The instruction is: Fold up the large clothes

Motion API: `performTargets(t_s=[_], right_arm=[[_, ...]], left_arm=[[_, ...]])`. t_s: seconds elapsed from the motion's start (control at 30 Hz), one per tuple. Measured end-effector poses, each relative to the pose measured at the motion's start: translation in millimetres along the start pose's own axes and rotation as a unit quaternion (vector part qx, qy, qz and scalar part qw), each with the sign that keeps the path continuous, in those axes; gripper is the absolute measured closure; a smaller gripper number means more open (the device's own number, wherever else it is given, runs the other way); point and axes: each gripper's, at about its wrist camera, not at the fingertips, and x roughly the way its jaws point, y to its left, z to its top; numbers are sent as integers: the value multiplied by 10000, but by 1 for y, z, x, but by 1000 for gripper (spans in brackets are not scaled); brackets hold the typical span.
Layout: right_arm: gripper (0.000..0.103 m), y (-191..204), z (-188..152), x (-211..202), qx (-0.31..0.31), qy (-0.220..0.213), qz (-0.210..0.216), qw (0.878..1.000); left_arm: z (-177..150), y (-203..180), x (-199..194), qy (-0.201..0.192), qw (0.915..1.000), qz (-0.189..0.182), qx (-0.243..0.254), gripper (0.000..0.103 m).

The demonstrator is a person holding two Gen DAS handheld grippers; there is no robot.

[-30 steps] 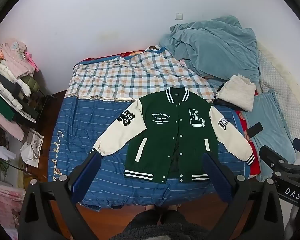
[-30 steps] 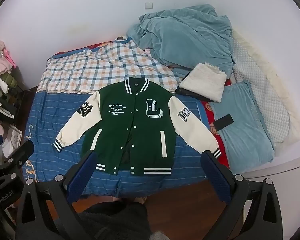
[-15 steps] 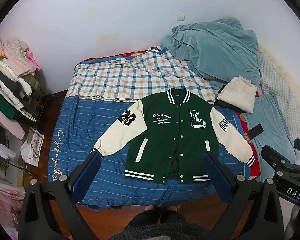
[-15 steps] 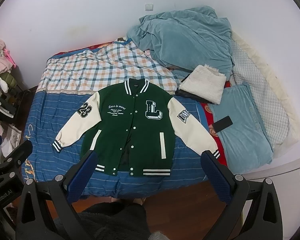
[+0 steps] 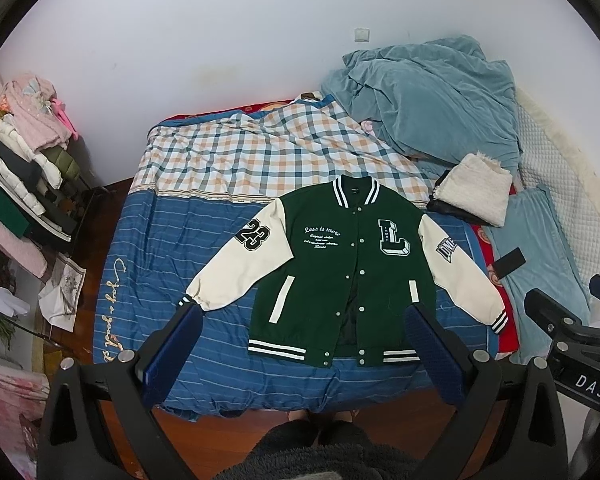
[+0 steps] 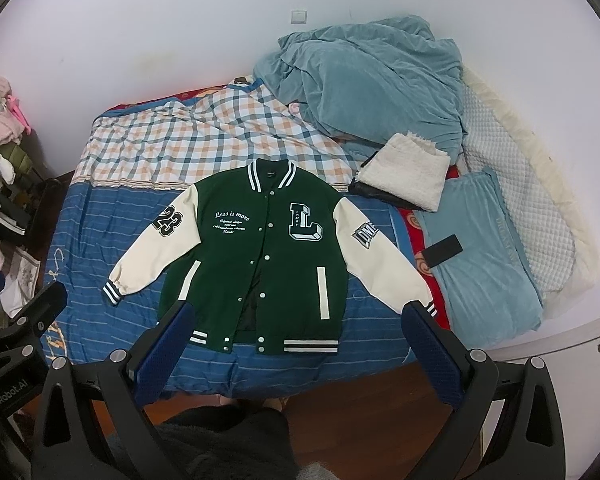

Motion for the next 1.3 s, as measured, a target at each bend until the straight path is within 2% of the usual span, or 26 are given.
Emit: performTargets(t_s=[0.97,1.3], right_arm=[[0,4,-3,-11,7,-59,21,10000],[0,5,-3,-18,4,-87,25,10000]], left_arm=[[0,2,0,-9,10000,-13,-17,0],[9,8,0,-44,10000,5,-31,0]])
